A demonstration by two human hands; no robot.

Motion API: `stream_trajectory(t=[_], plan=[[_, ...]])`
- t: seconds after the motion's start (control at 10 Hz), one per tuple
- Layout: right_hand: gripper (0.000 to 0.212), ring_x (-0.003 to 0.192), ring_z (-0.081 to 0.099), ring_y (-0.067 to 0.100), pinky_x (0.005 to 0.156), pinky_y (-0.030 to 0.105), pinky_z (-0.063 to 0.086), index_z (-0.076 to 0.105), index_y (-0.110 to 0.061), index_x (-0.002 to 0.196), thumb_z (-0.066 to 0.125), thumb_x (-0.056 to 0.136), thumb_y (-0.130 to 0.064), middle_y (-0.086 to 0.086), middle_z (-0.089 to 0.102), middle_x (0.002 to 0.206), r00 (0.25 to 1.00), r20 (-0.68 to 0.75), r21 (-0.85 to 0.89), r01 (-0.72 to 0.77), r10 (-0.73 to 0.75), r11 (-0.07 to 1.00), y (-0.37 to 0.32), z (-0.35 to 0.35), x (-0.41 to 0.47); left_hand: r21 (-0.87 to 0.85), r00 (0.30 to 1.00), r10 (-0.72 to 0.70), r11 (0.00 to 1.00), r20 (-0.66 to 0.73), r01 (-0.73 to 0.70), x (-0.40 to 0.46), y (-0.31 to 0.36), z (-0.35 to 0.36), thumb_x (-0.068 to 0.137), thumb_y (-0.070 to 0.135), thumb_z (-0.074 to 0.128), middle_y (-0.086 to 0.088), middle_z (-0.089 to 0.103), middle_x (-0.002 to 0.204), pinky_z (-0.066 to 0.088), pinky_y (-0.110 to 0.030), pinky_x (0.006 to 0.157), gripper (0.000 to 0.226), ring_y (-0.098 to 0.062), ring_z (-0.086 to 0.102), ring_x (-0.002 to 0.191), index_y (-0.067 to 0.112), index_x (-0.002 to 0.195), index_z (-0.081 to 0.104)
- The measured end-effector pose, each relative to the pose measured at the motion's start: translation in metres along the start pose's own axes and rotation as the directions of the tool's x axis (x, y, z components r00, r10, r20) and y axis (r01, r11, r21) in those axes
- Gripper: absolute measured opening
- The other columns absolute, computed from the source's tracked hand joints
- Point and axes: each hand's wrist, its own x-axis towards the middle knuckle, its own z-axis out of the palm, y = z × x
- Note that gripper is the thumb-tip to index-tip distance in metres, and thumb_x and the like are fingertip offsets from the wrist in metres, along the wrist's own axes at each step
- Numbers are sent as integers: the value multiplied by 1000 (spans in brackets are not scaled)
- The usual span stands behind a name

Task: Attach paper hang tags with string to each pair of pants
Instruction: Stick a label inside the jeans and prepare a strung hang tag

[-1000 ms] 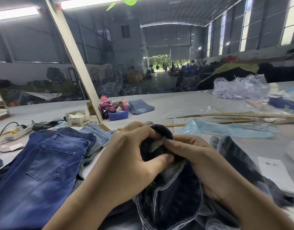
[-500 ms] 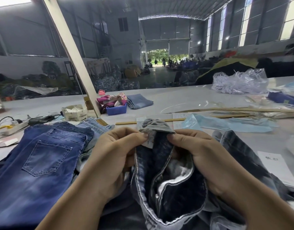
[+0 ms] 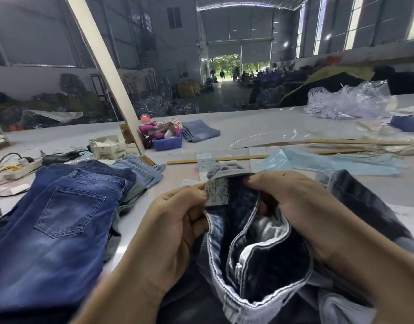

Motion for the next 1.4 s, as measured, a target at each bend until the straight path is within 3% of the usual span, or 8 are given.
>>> stream_trajectory(t=[0.1, 0.2, 0.3, 0.5, 0.7, 1.0, 1.3, 1.4], plan=[[39, 43, 43, 21, 45, 25, 36, 59, -16, 53, 61, 86, -37, 8, 50, 52, 989, 147, -44, 4, 3, 999, -1, 6, 0, 103, 995, 91, 991, -51, -86, -5, -4, 2, 69, 15, 56, -3, 60, 54, 50, -24, 51, 19, -16, 57, 46, 14, 54, 68], [43, 55, 36, 26, 52, 38, 28, 56, 0, 67, 56, 80, -42, 12, 47, 62, 976, 214, -132, 64, -34, 989, 0, 12, -1, 334, 963, 223, 929, -154, -161, -5, -8, 1, 66, 40, 69, -2, 51, 52, 38, -26, 47, 29, -16, 46, 46, 17, 51, 59], [42, 55, 29, 25, 51, 41, 18, 54, -1, 65, 57, 88, -35, 9, 40, 59, 977, 203, -157, 99, -66, 983, 1, 13, -1, 386, 951, 265, 904, -162, -186, -5, -10, 0, 68, 41, 68, -2, 50, 57, 35, -31, 54, 29, -17, 44, 54, 17, 56, 58], [32, 50, 31, 21, 41, 24, 26, 58, -22, 59, 56, 89, -33, 4, 41, 52, 986, 165, -163, 66, -39, 984, 2, 10, -1, 142, 943, 233, 969, -236, -204, -9, -14, 1, 64, 11, 72, 1, 53, 53, 44, -22, 44, 15, -11, 50, 45, 19, 53, 64], [42, 53, 47, 26, 55, 34, 39, 61, -3, 58, 68, 75, -40, 14, 52, 58, 999, 35, -89, -3, 6, 996, 3, 8, -3, -25, 932, 311, 947, -185, -321, -13, -20, 1, 68, 8, 64, -2, 65, 70, 55, -21, 58, 15, -13, 64, 62, 14, 54, 67], [36, 48, 45, 19, 55, 34, 37, 57, -18, 45, 66, 65, -47, 6, 49, 51, 999, -34, -105, -7, 3, 994, 3, 11, -5, -60, 957, 258, 962, -133, -267, -15, -22, -6, 60, 22, 70, -5, 56, 77, 46, -20, 58, 10, -15, 53, 65, 13, 56, 66], [30, 46, 34, 19, 41, 23, 28, 62, -21, 61, 61, 86, -37, 4, 43, 51, 985, 165, -139, 71, -47, 988, 7, 9, -2, 338, 893, 426, 869, -143, -360, -21, -33, -10, 72, 42, 65, 9, 63, 81, 43, -34, 78, 11, -13, 58, 84, 32, 74, 69], [27, 49, 32, 21, 45, 27, 27, 60, -21, 59, 57, 76, -41, 5, 42, 51, 984, 173, -149, 68, -41, 986, 8, 9, -1, 338, 877, 469, 846, -102, -412, -21, -35, -8, 74, 39, 67, 5, 64, 86, 45, -34, 80, 9, -16, 58, 88, 32, 80, 69]])
